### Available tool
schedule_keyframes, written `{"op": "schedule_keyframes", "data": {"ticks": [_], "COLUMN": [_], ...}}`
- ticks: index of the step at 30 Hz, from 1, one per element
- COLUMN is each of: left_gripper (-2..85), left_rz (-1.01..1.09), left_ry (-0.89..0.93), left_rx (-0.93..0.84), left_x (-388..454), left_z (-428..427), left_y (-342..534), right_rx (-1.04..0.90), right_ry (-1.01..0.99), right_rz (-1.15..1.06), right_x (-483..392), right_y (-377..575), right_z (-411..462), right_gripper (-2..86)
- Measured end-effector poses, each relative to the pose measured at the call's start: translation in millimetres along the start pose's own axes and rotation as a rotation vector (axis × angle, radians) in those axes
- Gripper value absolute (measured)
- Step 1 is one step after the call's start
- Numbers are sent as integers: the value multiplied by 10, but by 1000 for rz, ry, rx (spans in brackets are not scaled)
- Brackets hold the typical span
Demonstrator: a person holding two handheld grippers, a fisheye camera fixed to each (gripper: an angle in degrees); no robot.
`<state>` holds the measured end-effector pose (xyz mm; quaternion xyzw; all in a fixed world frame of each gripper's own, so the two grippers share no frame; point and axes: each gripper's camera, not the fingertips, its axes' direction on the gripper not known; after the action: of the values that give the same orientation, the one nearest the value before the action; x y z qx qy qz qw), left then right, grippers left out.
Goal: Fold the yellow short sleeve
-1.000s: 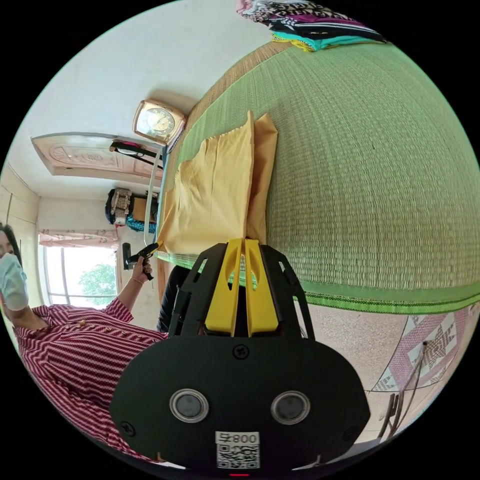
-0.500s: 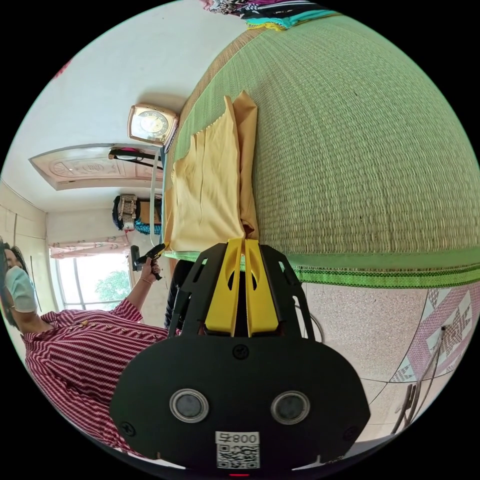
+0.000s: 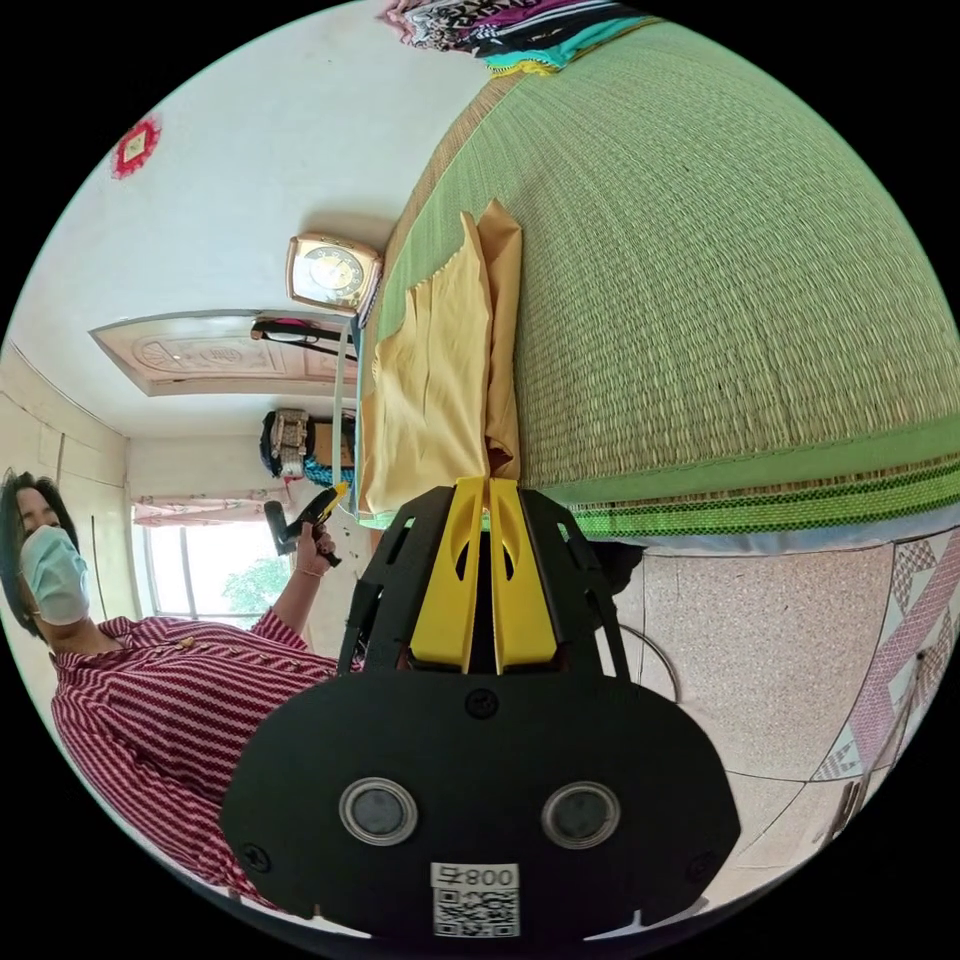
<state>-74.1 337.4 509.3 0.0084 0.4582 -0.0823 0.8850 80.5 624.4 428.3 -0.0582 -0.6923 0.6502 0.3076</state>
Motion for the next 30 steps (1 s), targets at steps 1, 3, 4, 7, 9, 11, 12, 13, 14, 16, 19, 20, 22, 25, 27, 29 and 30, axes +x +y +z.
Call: {"op": "schedule_keyframes", "data": {"ticks": [1,3,4,7,9,11,12,13,14,16,19,20,22,25,27,29,30], "left_gripper": [45,54,61,73,79,82,83,81,78,67,36,28,21,14,12,11,11], "left_rz": [87,223,318,585,719,859,881,918,948,968,960,952,941,947,955,952,951], "left_ry": [66,165,219,278,269,196,153,84,52,25,9,12,16,9,3,6,8], "left_rx": [-24,-90,-148,-262,-308,-319,-314,-304,-306,-345,-358,-354,-351,-344,-339,-336,-335], "left_x": [471,1225,1762,3128,3815,4463,4580,4768,4902,5037,5134,5157,5192,5265,5304,5332,5335], "left_z": [309,865,1263,2128,2535,2923,3008,3164,3318,3587,3871,3938,4031,4180,4263,4366,4389], "left_y": [-11,9,55,342,577,884,951,1076,1192,1339,1532,1596,1687,1861,1965,2069,2090], "right_rx": [4,3,1,0,-5,-14,-19,-25,-29,-48,-84,-87,-83,-18,16,30,32], "right_ry": [-14,-22,-25,-51,-64,-71,-77,-86,-88,-89,-74,-74,-55,-1,29,82,121], "right_rz": [4,5,6,9,6,-1,-7,-13,-15,-22,-23,-24,-35,-40,-45,-62,-87], "right_x": [3,-8,-19,-50,-81,-121,-151,-180,-190,-223,-245,-254,-300,-331,-358,-445,-537], "right_y": [14,27,32,36,36,33,31,30,29,22,-3,-9,-51,-240,-461,-743,-947], "right_z": [-20,-41,-54,-98,-116,-124,-130,-132,-130,-104,-39,-36,-76,-214,-248,-195,-117], "right_gripper": [4,4,4,4,4,5,5,6,6,7,12,13,18,33,55,68,71]}}
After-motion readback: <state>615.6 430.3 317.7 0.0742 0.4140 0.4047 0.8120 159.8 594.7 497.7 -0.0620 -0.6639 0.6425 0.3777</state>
